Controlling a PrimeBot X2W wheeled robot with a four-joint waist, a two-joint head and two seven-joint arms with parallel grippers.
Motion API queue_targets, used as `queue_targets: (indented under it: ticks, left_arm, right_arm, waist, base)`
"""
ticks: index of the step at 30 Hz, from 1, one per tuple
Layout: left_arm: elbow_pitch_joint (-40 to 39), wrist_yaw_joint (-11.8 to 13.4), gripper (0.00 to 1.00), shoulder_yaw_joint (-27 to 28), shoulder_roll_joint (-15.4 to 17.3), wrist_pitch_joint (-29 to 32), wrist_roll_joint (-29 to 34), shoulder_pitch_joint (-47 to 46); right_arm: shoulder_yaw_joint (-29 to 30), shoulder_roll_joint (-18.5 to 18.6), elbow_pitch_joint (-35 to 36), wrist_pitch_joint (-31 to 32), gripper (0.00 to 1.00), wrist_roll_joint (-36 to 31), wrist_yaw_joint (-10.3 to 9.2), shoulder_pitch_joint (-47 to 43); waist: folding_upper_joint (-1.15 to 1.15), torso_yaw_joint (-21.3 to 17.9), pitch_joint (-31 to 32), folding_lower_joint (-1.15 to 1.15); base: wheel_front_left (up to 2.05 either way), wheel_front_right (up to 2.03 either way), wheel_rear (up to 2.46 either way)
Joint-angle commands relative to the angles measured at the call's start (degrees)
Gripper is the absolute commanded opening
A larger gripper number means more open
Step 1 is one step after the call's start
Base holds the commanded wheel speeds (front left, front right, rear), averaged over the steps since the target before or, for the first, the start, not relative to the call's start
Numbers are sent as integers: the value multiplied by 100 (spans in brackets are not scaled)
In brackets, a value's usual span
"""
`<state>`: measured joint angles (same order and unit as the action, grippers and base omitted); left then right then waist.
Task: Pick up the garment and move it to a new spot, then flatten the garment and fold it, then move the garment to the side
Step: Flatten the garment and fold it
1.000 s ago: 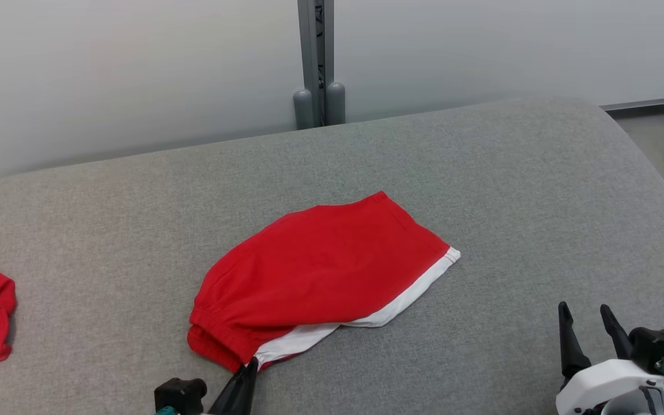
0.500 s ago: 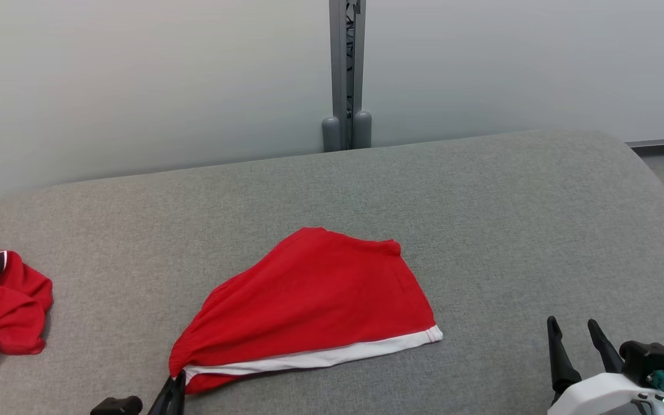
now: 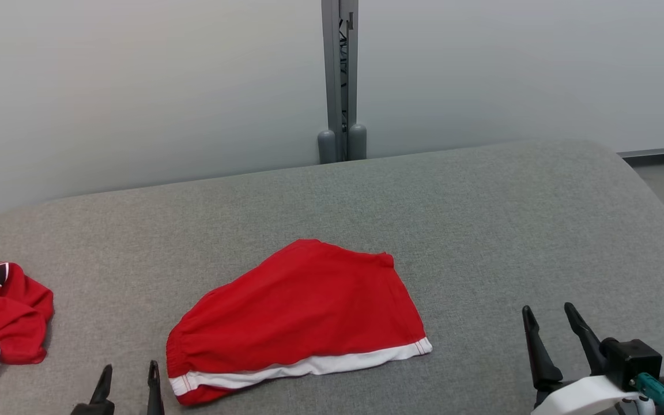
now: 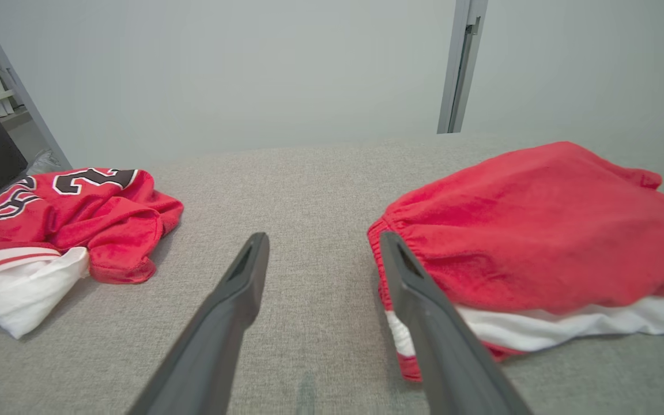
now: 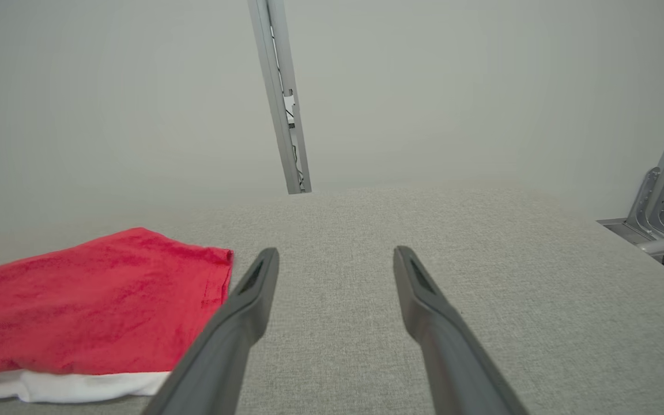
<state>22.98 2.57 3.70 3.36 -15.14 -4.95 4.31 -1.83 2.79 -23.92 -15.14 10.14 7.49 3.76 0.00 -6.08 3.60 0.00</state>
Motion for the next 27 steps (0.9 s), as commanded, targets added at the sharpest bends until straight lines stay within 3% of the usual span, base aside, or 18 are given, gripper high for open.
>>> queue_targets:
  ticks: [1, 8, 27]
  left_arm:
    - [-94, 68, 100, -45, 5, -1, 152, 143]
    - [-308, 309, 100, -177, -31, -1, 229, 430]
    - [-121, 265, 100, -697, -35, -1, 103, 350]
  right_arm:
    - [-18, 34, 133, -1, 100, -90, 0, -133]
    - [-114, 30, 294, -1, 100, -213, 0, -388]
    - [-136, 31, -54, -1, 100, -221, 0, -353]
  waist:
    - [0, 30, 55, 0]
    - [0, 159, 181, 0]
    - [0, 780, 104, 0]
  base:
    - [0, 0, 0]
    - [0, 0, 0]
    - [0, 0, 0]
